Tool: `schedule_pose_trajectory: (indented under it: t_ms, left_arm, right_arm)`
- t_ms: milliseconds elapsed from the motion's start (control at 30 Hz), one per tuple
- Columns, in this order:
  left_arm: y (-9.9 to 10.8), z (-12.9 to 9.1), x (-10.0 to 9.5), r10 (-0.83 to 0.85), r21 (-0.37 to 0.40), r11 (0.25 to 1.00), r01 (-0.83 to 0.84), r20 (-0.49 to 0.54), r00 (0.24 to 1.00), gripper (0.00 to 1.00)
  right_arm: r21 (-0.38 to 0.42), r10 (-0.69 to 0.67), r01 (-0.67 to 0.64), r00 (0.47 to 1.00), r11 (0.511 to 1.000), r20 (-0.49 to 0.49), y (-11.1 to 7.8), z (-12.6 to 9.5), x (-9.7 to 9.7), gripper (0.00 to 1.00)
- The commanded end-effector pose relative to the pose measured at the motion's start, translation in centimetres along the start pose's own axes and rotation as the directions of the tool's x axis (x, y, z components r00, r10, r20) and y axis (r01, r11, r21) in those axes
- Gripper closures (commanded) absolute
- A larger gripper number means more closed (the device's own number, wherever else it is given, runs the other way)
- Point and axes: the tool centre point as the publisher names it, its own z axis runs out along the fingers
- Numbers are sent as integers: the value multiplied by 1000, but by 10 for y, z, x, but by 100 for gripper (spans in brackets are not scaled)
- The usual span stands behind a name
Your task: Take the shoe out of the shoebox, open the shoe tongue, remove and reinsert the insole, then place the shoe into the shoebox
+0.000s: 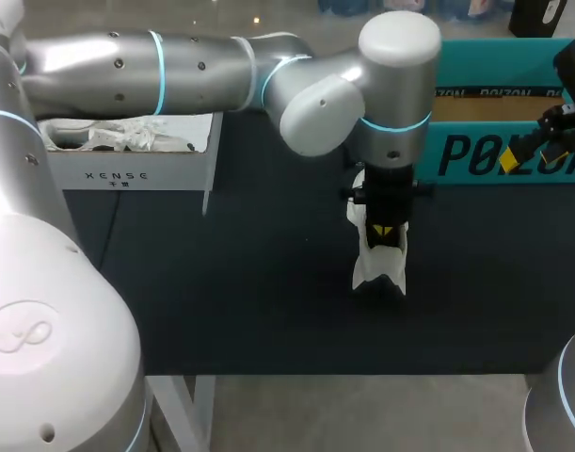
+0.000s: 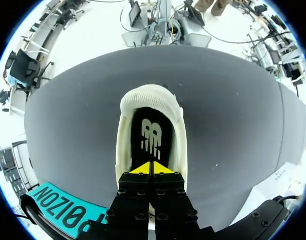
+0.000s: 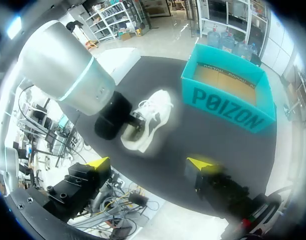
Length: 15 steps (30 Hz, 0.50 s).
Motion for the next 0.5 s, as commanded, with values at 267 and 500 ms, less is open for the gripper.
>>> schedule_pose_trajectory:
  t_ms: [267, 500]
  left_arm:
    - [17, 11, -6, 2, -57, 998, -4, -35, 999, 56]
    - [14, 13, 0, -12, -33, 999, 11, -41, 999, 0]
  right_arm:
    - [3, 1, -1, 1000, 1000, 1, 1, 1, 0, 0]
    - [3, 1, -1, 1000, 1000, 1, 1, 1, 0, 0]
